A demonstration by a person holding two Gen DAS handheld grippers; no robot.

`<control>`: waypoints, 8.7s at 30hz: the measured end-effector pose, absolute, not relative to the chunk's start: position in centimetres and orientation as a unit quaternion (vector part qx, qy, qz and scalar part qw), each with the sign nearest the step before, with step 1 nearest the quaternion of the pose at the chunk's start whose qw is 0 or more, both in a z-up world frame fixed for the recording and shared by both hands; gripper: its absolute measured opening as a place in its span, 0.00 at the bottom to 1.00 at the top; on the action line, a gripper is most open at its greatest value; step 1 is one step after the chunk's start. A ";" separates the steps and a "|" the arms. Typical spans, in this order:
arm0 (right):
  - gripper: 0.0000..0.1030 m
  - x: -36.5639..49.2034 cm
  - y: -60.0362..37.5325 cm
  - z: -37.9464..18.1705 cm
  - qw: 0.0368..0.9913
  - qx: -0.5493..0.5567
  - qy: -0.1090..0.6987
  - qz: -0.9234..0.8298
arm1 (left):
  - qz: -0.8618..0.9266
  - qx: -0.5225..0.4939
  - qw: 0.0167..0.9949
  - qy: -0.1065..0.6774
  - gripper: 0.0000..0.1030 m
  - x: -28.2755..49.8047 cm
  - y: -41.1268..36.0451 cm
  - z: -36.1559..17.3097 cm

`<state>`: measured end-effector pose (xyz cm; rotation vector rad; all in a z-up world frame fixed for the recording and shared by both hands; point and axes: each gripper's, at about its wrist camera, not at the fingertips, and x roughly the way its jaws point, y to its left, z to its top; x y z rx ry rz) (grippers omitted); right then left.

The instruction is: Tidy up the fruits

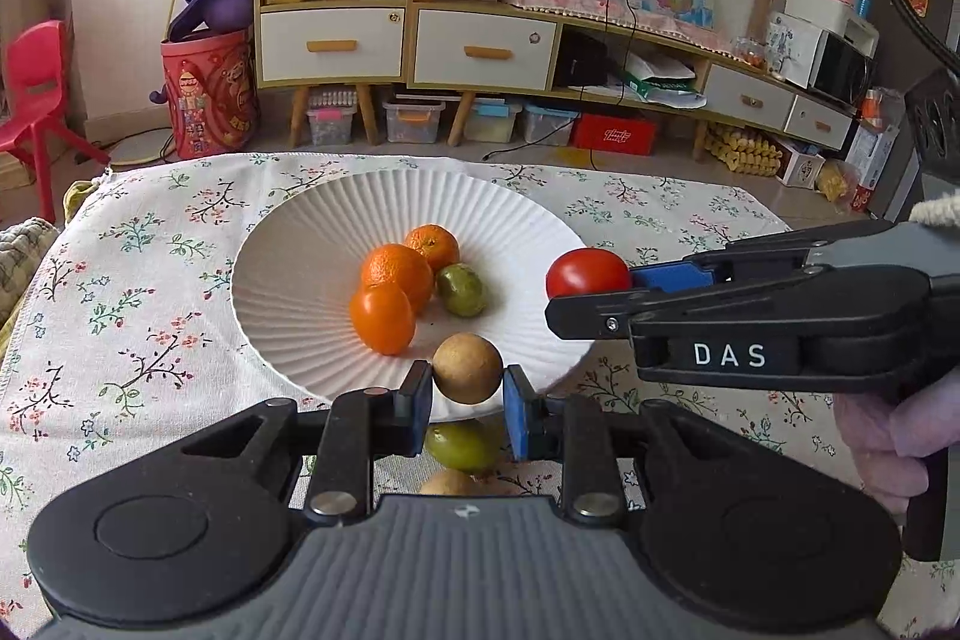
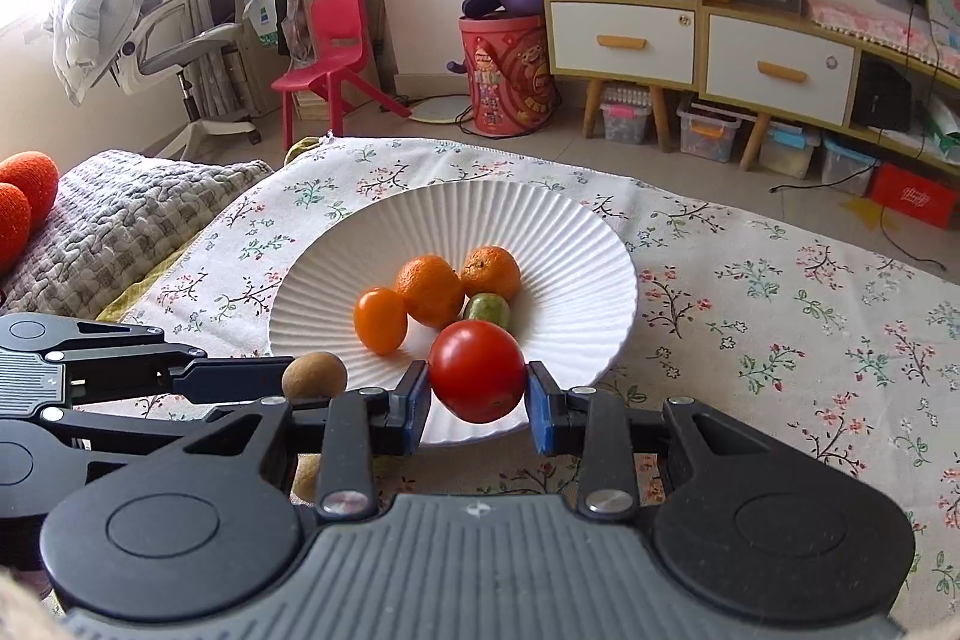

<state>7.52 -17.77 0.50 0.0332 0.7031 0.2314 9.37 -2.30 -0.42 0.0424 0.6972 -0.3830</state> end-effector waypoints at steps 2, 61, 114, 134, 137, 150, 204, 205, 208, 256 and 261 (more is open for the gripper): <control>0.30 8.1 -18.0 0.4 0.933 0.015 0.343 0.112 | -0.185 0.020 0.922 0.339 0.09 10.0 -2.8 -0.6; 0.69 5.9 -19.0 0.9 0.934 -0.004 0.347 0.088 | -0.167 0.043 0.926 0.335 0.75 8.4 -1.0 0.2; 0.96 2.9 -18.1 -3.3 0.914 -0.013 0.402 0.051 | -0.215 0.032 0.902 0.373 0.08 7.6 -0.2 -4.3; 0.84 4.6 -14.6 -3.4 0.915 -0.029 0.391 0.094 | -0.158 0.050 0.910 0.379 0.07 7.2 2.6 -3.4; 0.76 4.9 -13.9 -3.5 0.915 -0.033 0.387 0.109 | -0.153 0.047 0.911 0.380 0.07 7.1 3.2 -3.3; 0.41 5.6 -12.7 -3.9 0.915 -0.037 0.375 0.143 | -0.144 0.040 0.912 0.383 0.07 7.1 4.0 -3.2; 0.22 6.8 -17.3 -0.3 0.930 0.041 0.344 0.121 | -0.162 0.019 0.926 0.341 0.07 9.9 -0.1 -0.4; 0.22 7.1 -17.5 -0.3 0.930 0.044 0.344 0.118 | -0.162 0.018 0.926 0.341 0.07 10.2 -0.3 -0.4; 0.22 7.7 -17.9 -0.3 0.931 0.050 0.342 0.116 | -0.164 0.014 0.927 0.337 0.07 10.8 -1.2 -0.6; 0.66 5.2 -19.9 0.7 0.930 0.057 0.360 0.050 | -0.126 0.000 0.928 0.351 0.68 9.0 -0.3 0.1; 0.74 4.0 -19.3 0.7 0.931 0.041 0.360 0.044 | -0.106 0.003 0.928 0.356 0.80 8.3 0.2 0.2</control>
